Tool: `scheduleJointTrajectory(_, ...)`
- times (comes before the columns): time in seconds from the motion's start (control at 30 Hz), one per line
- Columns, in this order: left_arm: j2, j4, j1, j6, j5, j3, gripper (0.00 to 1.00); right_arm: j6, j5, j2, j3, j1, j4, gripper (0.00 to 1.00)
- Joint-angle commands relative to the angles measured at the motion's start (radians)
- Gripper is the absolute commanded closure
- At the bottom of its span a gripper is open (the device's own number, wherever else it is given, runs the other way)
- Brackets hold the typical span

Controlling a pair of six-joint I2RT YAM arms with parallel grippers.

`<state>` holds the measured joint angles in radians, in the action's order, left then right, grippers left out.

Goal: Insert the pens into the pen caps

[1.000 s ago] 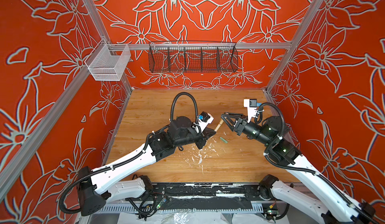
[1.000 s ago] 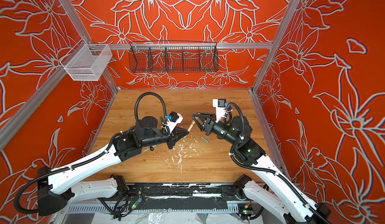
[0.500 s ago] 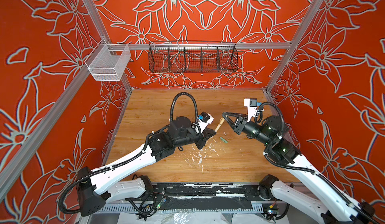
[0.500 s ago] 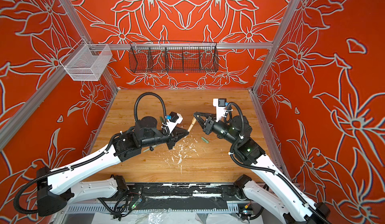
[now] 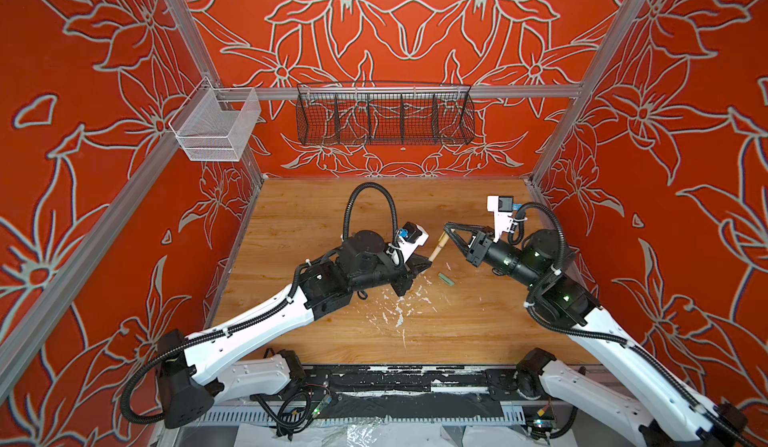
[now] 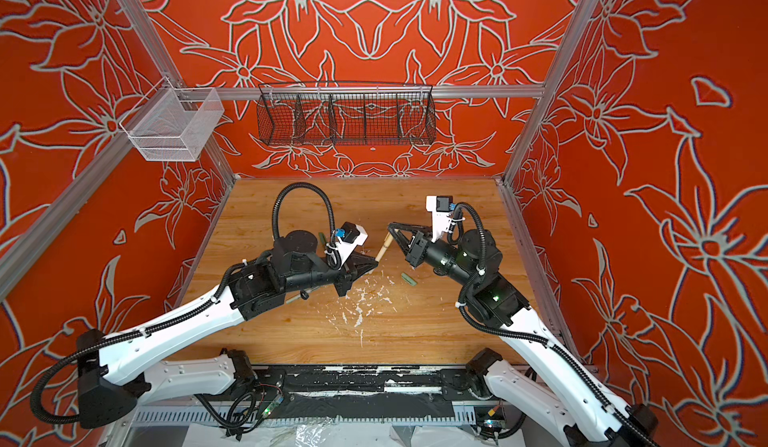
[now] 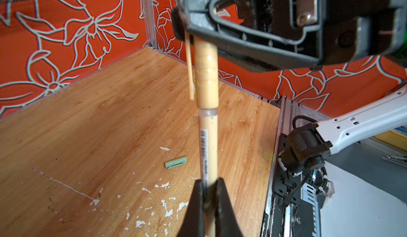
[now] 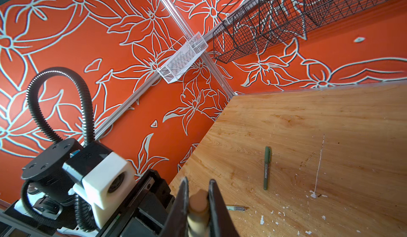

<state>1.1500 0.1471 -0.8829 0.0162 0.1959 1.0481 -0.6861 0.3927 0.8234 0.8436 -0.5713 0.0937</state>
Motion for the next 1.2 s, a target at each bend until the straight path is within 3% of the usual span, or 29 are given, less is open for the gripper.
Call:
scheduleJointTrajectory(0.0,0.026,-0.066,-0.002,-0.053,-0.017,0.069,1.0,-0.03,0.066,-0.008,-0.034,-0.011,-0.049,1.0)
scheduleJointTrajectory(0.27,0.062,-0.081,-0.001,-0.077,-0.031,0.135,1.0,-0.035,0.114,-0.015,-0.109,-0.016,-0.051,1.0)
scheduleJointTrajectory(0.7,0.078,-0.116,0.036,-0.064,-0.044,0.177,1.0,-0.029,0.084,-0.05,-0.213,-0.079,-0.083,1.0)
scheduleJointTrajectory(1.17,0.063,-0.184,0.056,-0.049,-0.05,0.182,1.0,-0.098,0.042,-0.065,-0.342,-0.143,0.015,1.0)
